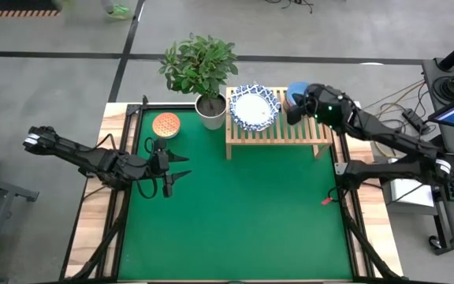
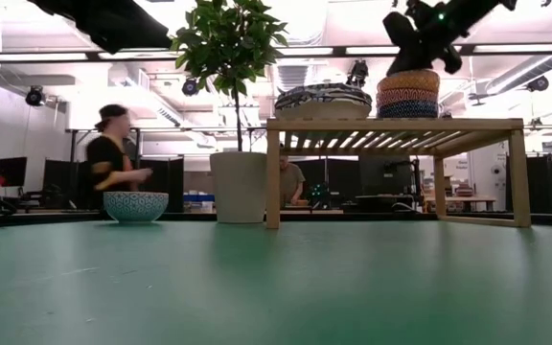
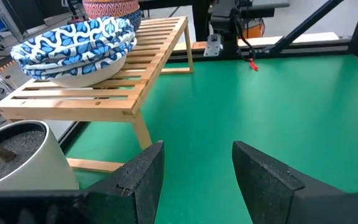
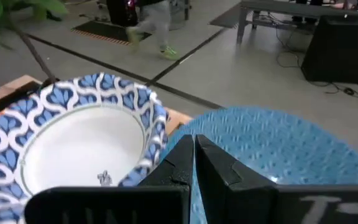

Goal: Place and stack bowls onto a shelf
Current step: Adjust the light blue bowl, then stack the orange bowl on top of the light blue bowl on the shelf

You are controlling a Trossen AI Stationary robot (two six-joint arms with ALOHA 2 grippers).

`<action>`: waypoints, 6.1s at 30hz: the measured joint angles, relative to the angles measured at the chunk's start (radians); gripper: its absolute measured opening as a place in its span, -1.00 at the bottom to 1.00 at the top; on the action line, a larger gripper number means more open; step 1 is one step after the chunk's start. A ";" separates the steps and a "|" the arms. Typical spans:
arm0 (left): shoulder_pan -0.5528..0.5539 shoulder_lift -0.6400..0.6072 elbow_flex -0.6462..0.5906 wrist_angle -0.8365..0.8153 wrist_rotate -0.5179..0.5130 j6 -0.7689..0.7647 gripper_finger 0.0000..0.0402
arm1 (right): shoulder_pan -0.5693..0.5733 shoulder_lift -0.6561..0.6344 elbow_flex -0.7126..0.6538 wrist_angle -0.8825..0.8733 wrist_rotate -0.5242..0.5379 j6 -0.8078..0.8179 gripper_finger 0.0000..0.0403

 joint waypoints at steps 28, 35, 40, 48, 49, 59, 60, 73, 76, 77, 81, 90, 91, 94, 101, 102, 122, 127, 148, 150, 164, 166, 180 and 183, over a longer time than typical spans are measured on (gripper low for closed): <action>0.378 0.511 0.369 -0.840 0.131 -0.111 -0.15 | 0.722 -0.196 -0.065 0.049 -0.186 -0.125 -0.96; 0.578 0.551 0.349 -0.805 0.190 -0.029 -0.16 | 0.894 -0.173 -0.070 0.018 -0.185 -0.117 -0.96; 0.719 0.553 0.349 -0.794 0.229 -0.026 -0.16 | 0.965 -0.138 -0.070 0.008 -0.170 -0.120 -0.96; 0.876 0.628 0.347 -0.749 0.242 0.011 -0.16 | 1.010 -0.085 -0.070 0.005 -0.133 -0.111 -0.96; 0.882 0.644 0.347 -0.733 0.242 0.031 -0.16 | 1.012 -0.081 -0.070 0.006 -0.133 -0.106 -0.96; 0.895 0.792 0.347 -0.627 0.233 0.096 -0.16 | 1.015 -0.070 -0.070 0.006 -0.131 -0.052 -0.96; 0.896 0.805 0.347 -0.623 0.224 0.096 -0.16 | 1.015 -0.070 -0.070 0.007 -0.131 -0.052 -0.96; 0.896 0.860 0.346 -0.613 0.181 0.046 -0.56 | 1.015 -0.070 -0.070 0.012 -0.131 -0.052 -0.96; 0.896 0.850 0.346 -0.615 0.181 0.022 -0.87 | 1.015 -0.070 -0.070 0.012 -0.131 -0.053 -0.96; 0.897 0.850 0.346 -0.616 0.186 0.010 -0.93 | 1.015 -0.070 -0.070 0.012 -0.131 -0.053 -0.96; 0.893 0.847 0.346 -0.646 0.187 -0.012 -0.94 | 1.015 -0.068 -0.070 0.013 -0.131 -0.053 -0.96; 0.782 0.771 0.349 -0.692 0.374 -0.030 -0.98 | 1.015 -0.038 -0.070 0.013 -0.132 -0.026 -0.96; 0.756 0.751 0.350 -0.691 0.420 -0.011 -0.98 | 1.015 -0.034 -0.070 0.014 -0.132 -0.024 -0.96; 0.659 0.690 0.352 -0.684 0.615 0.038 -0.98 | 1.015 -0.029 -0.070 0.011 -0.133 -0.024 -0.96; 0.384 0.566 0.371 -0.766 0.686 -0.091 -0.98 | 1.019 -0.028 -0.070 -0.040 -0.134 0.007 -0.96; 0.347 0.557 0.380 -0.782 0.687 -0.139 -0.98 | 1.022 -0.027 -0.070 -0.055 -0.134 0.012 -0.96; 0.132 0.768 0.997 -0.627 0.476 0.264 -0.97 | 1.120 -0.074 -0.155 0.052 -0.148 -0.148 -0.96; 0.186 0.868 1.138 -0.632 0.337 0.350 -0.97 | 1.124 -0.132 -0.155 0.047 -0.213 -0.214 -0.96; 0.394 1.278 1.695 -0.612 0.349 0.609 -0.97 | 1.303 -0.155 -0.155 0.047 -0.213 -0.236 -0.96; 0.407 1.297 1.724 -0.624 0.349 0.620 -0.97 | 1.323 -0.155 -0.155 0.056 -0.212 -0.236 -0.96; 0.472 1.292 1.710 -0.365 0.374 0.670 -0.97 | 1.364 -0.123 -0.156 0.106 -0.133 -0.248 -0.96; 0.482 1.292 1.710 -0.325 0.377 0.670 -0.97 | 1.364 -0.123 -0.156 0.107 -0.133 -0.248 -0.96; 0.527 1.404 1.707 -0.067 0.445 0.644 -0.96 | 1.364 -0.123 -0.156 0.121 -0.133 -0.263 -0.96; 0.533 1.421 1.707 -0.047 0.445 0.645 -0.96 | 1.364 -0.123 -0.156 0.120 -0.133 -0.264 -0.96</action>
